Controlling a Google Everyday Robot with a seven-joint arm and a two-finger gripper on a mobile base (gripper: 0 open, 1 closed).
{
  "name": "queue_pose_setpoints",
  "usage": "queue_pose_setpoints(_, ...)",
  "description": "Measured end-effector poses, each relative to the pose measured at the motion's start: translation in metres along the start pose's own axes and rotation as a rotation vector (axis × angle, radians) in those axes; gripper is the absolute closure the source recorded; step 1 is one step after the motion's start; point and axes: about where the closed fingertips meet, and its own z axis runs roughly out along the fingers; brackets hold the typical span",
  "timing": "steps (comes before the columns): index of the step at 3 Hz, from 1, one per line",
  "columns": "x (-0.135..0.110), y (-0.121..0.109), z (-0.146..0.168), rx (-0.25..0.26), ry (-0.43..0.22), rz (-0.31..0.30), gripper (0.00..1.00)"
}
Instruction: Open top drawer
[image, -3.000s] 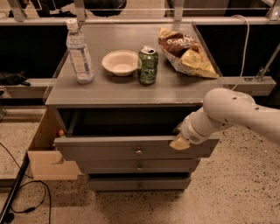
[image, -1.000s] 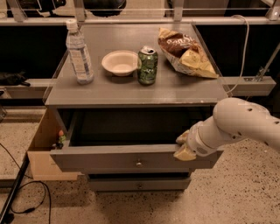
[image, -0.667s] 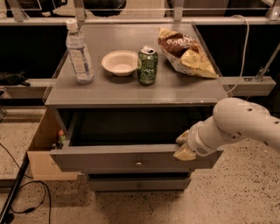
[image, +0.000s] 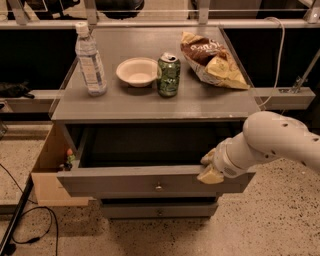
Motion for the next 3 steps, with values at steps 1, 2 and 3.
queue_pose_setpoints(1, 0.000, 0.000, 0.000, 0.000, 0.000, 0.000, 0.05)
queue_pose_setpoints(2, 0.000, 0.000, 0.000, 0.000, 0.000, 0.000, 0.09)
queue_pose_setpoints(3, 0.017, 0.028, -0.012, -0.004, 0.016, -0.008, 0.40)
